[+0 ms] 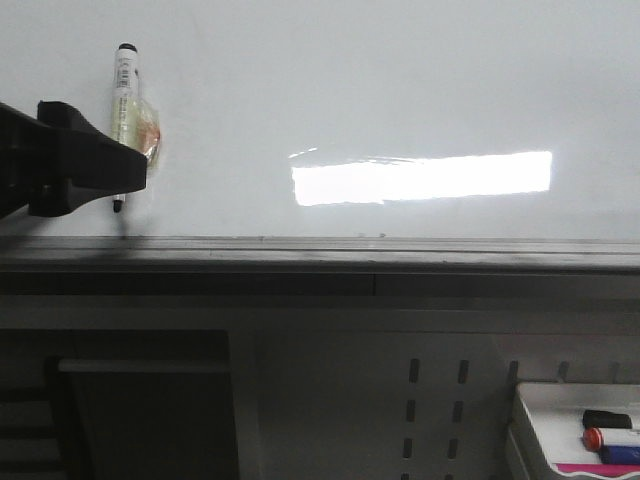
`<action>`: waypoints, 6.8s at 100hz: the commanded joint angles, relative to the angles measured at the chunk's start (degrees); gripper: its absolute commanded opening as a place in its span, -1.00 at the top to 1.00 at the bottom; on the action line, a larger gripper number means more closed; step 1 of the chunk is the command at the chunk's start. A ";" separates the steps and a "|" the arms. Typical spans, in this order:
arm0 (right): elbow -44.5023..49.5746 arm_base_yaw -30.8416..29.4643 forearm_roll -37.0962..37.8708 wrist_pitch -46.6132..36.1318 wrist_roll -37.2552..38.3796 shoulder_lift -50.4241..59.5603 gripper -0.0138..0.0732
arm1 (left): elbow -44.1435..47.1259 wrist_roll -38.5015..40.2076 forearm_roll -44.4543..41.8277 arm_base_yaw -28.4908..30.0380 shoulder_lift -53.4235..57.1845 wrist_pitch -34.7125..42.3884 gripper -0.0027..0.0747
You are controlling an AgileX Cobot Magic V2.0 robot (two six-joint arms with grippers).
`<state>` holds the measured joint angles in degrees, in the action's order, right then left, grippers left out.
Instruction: Write number 4 on whiteboard
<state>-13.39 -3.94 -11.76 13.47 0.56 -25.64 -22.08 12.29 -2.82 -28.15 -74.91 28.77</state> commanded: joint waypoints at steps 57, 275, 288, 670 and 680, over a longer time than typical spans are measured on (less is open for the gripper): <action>-2.63 -0.27 -0.46 -1.47 -1.14 -0.81 0.83 | -4.41 0.99 0.28 -0.35 -3.81 5.89 0.98; -35.42 53.33 0.94 -0.40 -19.13 -39.05 0.84 | -4.41 5.70 -54.78 -0.14 18.74 -4.14 -0.14; -40.03 49.04 0.94 0.82 -18.77 -42.14 0.84 | -4.41 5.70 -46.85 -0.14 24.01 -13.40 -0.12; -64.22 49.00 1.55 26.94 -19.69 -53.21 -0.51 | -15.54 10.10 -1.71 2.57 7.03 -30.82 0.98; -64.22 49.00 1.55 26.94 -19.69 -53.21 -0.51 | -17.58 10.10 0.17 3.24 4.66 -31.56 0.98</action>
<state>-75.67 45.40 -10.07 43.37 -18.61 -80.98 -36.26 21.83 -6.03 -25.40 -69.71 -4.76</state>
